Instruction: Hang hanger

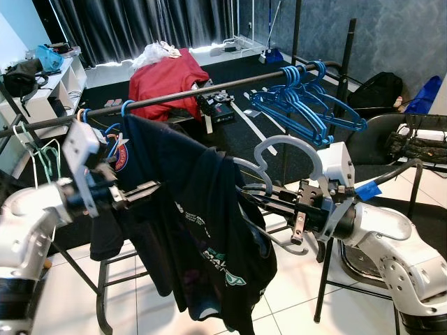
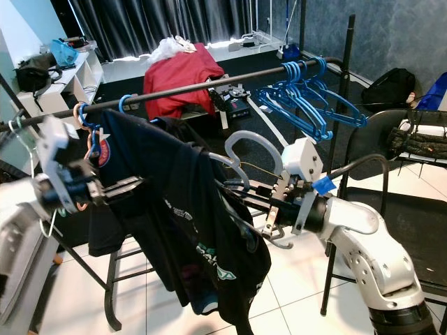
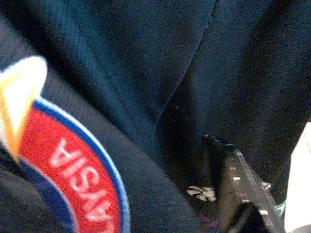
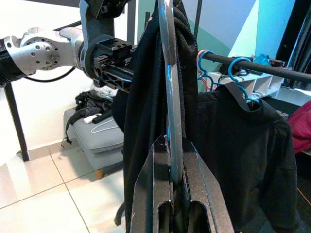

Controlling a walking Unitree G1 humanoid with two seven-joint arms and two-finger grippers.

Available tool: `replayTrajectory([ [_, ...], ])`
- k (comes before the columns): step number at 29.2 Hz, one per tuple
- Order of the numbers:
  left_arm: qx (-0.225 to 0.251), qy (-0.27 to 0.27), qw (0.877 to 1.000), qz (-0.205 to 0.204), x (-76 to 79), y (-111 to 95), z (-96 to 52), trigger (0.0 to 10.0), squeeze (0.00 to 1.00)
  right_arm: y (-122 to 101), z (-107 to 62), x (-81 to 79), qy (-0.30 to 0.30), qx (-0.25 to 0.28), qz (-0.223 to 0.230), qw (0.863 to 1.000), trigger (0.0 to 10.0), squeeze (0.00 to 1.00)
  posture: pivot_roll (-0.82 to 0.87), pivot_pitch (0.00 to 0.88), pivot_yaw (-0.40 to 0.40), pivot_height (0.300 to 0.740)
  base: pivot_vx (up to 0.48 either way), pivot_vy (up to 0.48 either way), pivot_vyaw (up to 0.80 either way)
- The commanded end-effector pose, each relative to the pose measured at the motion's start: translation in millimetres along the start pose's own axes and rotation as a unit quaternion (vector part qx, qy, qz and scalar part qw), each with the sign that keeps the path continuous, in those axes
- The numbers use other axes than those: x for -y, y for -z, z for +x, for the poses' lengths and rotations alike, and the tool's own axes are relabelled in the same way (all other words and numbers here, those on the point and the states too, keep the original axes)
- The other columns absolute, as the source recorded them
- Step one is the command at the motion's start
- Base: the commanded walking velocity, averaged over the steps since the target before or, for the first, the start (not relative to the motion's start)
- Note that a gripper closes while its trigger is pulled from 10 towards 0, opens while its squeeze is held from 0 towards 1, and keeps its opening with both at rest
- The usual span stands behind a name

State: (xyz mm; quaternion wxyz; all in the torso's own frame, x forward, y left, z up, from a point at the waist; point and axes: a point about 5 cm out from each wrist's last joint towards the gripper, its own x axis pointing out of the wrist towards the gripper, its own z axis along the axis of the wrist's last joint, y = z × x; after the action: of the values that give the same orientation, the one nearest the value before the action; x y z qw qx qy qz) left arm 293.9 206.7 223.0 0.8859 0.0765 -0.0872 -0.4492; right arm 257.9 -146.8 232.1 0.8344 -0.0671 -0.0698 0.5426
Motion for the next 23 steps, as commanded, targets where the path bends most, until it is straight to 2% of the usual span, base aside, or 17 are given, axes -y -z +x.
replayTrajectory([
  [1, -0.005, 0.000, 1.000, -0.008, 2.3, 4.1, 1.4, 0.0, 0.00, -11.4, 2.2, -1.0, -0.007, 0.021, -0.014, 1.000, 0.0, 0.00, -0.14, 0.000, 0.120, 0.740, 0.000, 0.000, 0.00],
  [3, -0.012, -0.035, 0.999, 0.009, -9.7, 0.6, -4.7, 0.0, 0.00, -11.9, 1.4, -0.6, -0.004, 0.023, -0.013, 1.000, 0.0, 0.00, -0.14, 0.000, 0.120, 0.740, 0.000, 0.000, 0.00],
  [4, -0.012, -0.035, 0.999, 0.009, -9.7, 0.6, -4.7, 0.0, 0.00, -11.9, 1.4, -0.6, -0.004, 0.023, -0.013, 1.000, 0.0, 0.00, -0.14, 0.000, 0.120, 0.740, 0.000, 0.000, 0.00],
  [7, -0.017, -0.101, 0.994, 0.038, -32.2, -10.6, -19.9, 0.0, 0.00, -11.4, -1.2, 0.7, 0.004, 0.021, -0.012, 1.000, 0.0, 0.00, -0.14, 0.000, 0.121, 0.740, 0.000, 0.000, 0.00],
  [8, -0.017, -0.101, 0.994, 0.038, -32.2, -10.6, -19.9, 0.0, 0.00, -11.4, -1.2, 0.7, 0.004, 0.021, -0.012, 1.000, 0.0, 0.00, -0.14, 0.000, 0.121, 0.740, 0.000, 0.000, 0.00],
  [10, -0.020, -0.150, 0.987, 0.059, -48.7, -21.1, -35.3, 0.0, 0.00, -9.4, -4.5, 2.6, 0.015, 0.015, -0.011, 1.000, 0.0, 0.00, -0.14, 0.000, 0.123, 0.740, 0.000, 0.000, 0.00],
  [12, -0.021, -0.167, 0.984, 0.065, -54.3, -24.7, -41.2, 0.0, 0.00, -8.3, -5.8, 3.4, 0.020, 0.011, -0.011, 1.000, 0.0, 0.00, -0.14, 0.000, 0.123, 0.740, 0.000, 0.000, 0.00],
  [13, -0.022, -0.194, 0.978, 0.077, -63.4, -31.3, -51.0, 0.0, 0.00, -3.3, -10.1, 6.3, 0.031, -0.009, -0.014, 0.999, 0.0, 0.00, -0.15, 0.000, 0.122, 0.740, 0.000, 0.000, 0.00],
  [15, -0.022, -0.194, 0.978, 0.077, -63.4, -31.3, -51.0, 0.0, 0.00, -3.3, -10.1, 6.3, 0.031, -0.009, -0.014, 0.999, 0.0, 0.00, -0.15, 0.000, 0.122, 0.740, 0.000, 0.000, 0.00],
  [16, -0.019, -0.225, 0.970, 0.090, -73.4, -40.7, -61.6, 0.0, 0.00, 5.6, -17.0, 9.6, 0.046, -0.042, -0.017, 0.998, 0.0, 0.00, -0.15, 0.000, 0.121, 0.740, 0.000, 0.000, 0.00],
  [17, -0.019, -0.225, 0.970, 0.090, -73.4, -40.7, -61.6, 0.0, 0.00, 5.6, -17.0, 9.6, 0.046, -0.042, -0.017, 0.998, 0.0, 0.00, -0.15, 0.000, 0.121, 0.740, 0.000, 0.000, 0.00],
  [18, -0.008, -0.257, 0.961, 0.102, -82.6, -52.5, -70.7, 0.0, 0.00, 17.4, -24.9, 10.9, 0.056, -0.082, -0.014, 0.995, 0.0, 0.00, -0.15, 0.000, 0.121, 0.740, 0.000, 0.000, 0.00],
  [20, -0.008, -0.257, 0.961, 0.102, -82.6, -52.5, -70.7, 0.0, 0.00, 17.4, -24.9, 10.9, 0.056, -0.082, -0.014, 0.995, 0.0, 0.00, -0.15, 0.000, 0.121, 0.740, 0.000, 0.000, 0.00],
  [21, 0.011, -0.287, 0.951, 0.113, -90.6, -66.0, -78.0, 0.0, 0.00, 32.0, -32.5, 7.6, 0.055, -0.125, -0.004, 0.991, 0.0, 0.00, -0.14, 0.000, 0.120, 0.740, 0.000, 0.000, 0.00],
  [22, 0.011, -0.287, 0.951, 0.113, -90.6, -66.0, -78.0, 0.0, 0.00, 32.0, -32.5, 7.6, 0.055, -0.125, -0.004, 0.991, 0.0, 0.00, -0.14, 0.000, 0.120, 0.740, 0.000, 0.000, 0.00],
  [23, 0.045, -0.322, 0.939, 0.112, -97.9, -78.6, -81.6, 0.0, 0.00, 50.0, -38.0, -4.3, 0.031, -0.172, 0.020, 0.984, 0.0, 0.00, -0.14, 0.000, 0.119, 0.740, 0.000, 0.000, 0.00],
])
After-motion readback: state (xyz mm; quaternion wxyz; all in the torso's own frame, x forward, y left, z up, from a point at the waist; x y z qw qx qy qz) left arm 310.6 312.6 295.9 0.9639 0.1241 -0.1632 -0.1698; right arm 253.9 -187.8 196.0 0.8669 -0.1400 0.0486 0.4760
